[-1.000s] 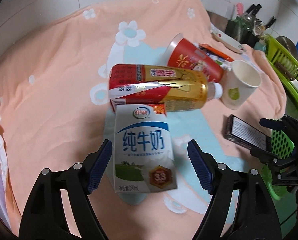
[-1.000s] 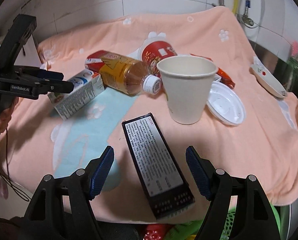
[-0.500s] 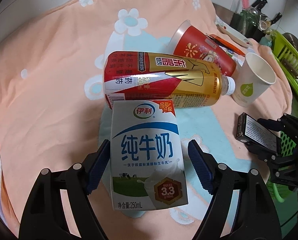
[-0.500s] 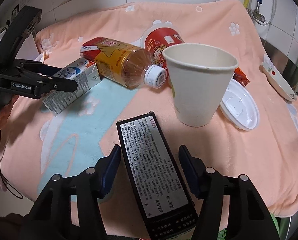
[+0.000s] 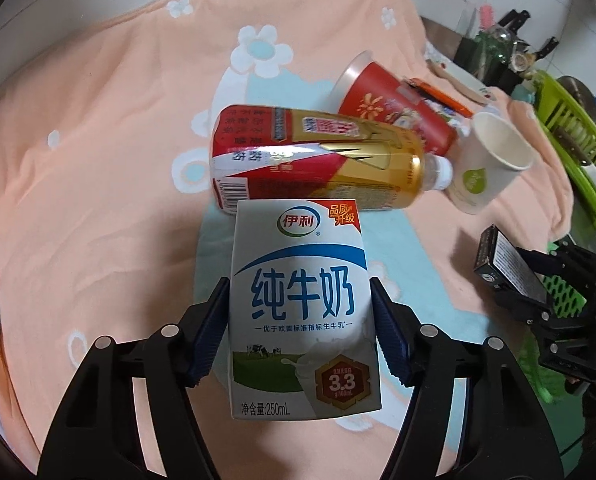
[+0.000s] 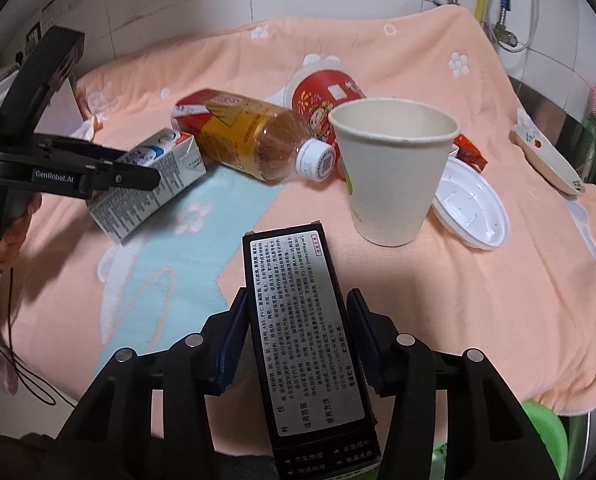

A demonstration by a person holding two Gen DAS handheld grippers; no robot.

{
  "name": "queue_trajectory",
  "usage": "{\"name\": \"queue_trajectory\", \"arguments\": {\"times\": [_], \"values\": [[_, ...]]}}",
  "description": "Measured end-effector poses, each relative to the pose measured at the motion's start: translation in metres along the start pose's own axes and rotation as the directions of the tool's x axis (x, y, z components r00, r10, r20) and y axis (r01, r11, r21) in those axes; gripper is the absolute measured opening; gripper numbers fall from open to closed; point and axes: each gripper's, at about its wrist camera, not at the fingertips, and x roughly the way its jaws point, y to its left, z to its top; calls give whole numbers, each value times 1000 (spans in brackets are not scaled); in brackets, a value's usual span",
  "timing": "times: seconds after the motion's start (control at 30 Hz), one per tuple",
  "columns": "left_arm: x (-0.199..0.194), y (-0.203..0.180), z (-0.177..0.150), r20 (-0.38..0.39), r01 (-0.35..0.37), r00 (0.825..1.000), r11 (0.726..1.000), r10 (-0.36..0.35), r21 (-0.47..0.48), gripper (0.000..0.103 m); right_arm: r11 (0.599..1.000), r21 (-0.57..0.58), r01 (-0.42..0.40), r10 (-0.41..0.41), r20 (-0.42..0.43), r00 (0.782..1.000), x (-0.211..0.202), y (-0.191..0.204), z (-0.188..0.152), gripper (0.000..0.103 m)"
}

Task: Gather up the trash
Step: 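Drop the black box into the basket with the right tool while the left tool drops the milk carton in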

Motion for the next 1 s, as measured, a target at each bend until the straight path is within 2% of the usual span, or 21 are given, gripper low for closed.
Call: {"name": "queue_trajectory", "arguments": {"times": [0.33,0.57,0.77,1.0], "values": [[-38,-32,-13,51,86,995,995,-89,52,66,997,74,4,-9,76,997,-41,-1,-16,47],[-53,-76,-16,68,166,982,978,-175,122,66,987,153,40,-59,123,991,-81,-15,-41,47],[-58,-128,-18,59,233,967,951,-249,201,66,969,222,111,-141,121,983,-113,-37,-75,47],[-56,-193,-22,19,293,950,908,-313,300,66,924,328,195,-238,98,966,-146,-68,-123,47]]}}
